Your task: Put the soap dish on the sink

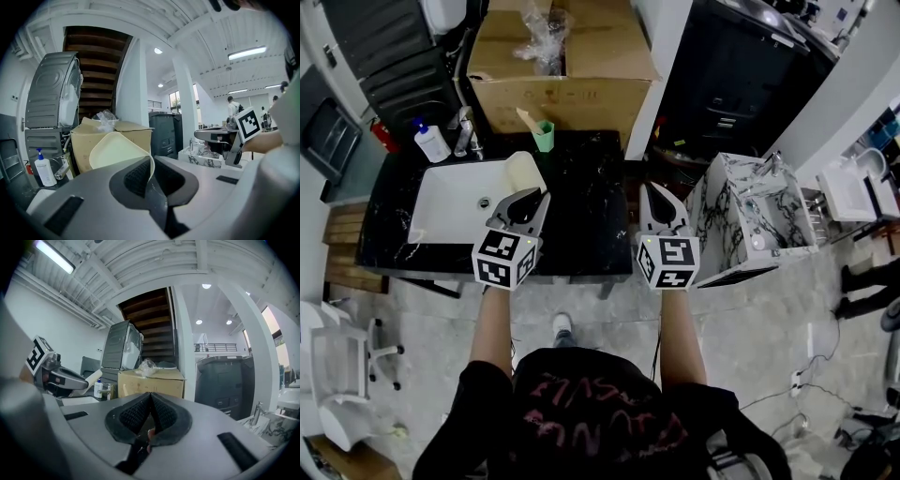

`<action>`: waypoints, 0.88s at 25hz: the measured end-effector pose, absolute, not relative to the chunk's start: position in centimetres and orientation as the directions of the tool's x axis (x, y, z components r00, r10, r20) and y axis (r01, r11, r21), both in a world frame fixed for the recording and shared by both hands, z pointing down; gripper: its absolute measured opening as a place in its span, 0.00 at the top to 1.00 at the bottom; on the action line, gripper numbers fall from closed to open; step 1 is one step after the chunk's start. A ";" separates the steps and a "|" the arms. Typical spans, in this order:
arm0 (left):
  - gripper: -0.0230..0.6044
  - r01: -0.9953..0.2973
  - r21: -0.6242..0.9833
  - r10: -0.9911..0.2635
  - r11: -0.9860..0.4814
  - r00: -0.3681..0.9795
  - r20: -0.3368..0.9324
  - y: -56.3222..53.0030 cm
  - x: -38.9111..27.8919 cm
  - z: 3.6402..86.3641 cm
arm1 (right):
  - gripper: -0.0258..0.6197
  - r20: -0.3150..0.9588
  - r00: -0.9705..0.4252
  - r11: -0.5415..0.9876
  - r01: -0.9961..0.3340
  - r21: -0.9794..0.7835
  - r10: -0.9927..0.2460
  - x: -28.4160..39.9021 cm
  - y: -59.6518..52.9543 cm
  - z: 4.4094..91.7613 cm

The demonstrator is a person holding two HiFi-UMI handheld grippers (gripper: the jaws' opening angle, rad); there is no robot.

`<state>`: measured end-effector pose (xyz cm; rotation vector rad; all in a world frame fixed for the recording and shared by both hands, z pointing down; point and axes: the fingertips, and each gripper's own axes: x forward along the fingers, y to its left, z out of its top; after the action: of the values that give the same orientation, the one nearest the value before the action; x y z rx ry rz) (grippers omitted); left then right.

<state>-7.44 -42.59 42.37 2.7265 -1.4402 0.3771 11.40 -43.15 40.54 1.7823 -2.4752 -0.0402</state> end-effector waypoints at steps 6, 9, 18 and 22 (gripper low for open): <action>0.91 -0.817 -0.097 -0.815 -0.568 0.543 0.205 -44.1 -7.3 41.3 | 0.94 0.050 -0.318 0.321 -0.944 0.079 -0.947 11.0 -44.3 39.7; 0.91 -0.823 -0.099 -0.823 -0.559 0.537 0.186 -44.7 -7.3 40.3 | 0.94 0.044 -0.323 0.326 -0.942 0.079 -0.945 10.8 -44.8 39.4; 0.90 -0.793 -0.101 -0.781 -0.601 0.557 0.283 -46.5 -6.2 43.3 | 0.94 0.040 -0.322 0.325 -0.943 0.077 -0.946 10.5 -45.5 38.9; 0.90 -0.769 -0.097 -0.739 -0.631 0.560 0.374 -47.1 -5.6 46.8 | 0.94 0.046 -0.318 0.321 -0.944 0.075 -0.947 10.6 -45.6 39.0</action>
<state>-5.63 -47.10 46.80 2.7050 -1.3107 0.5926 10.62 -45.58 39.00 1.7844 -2.4859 -0.0531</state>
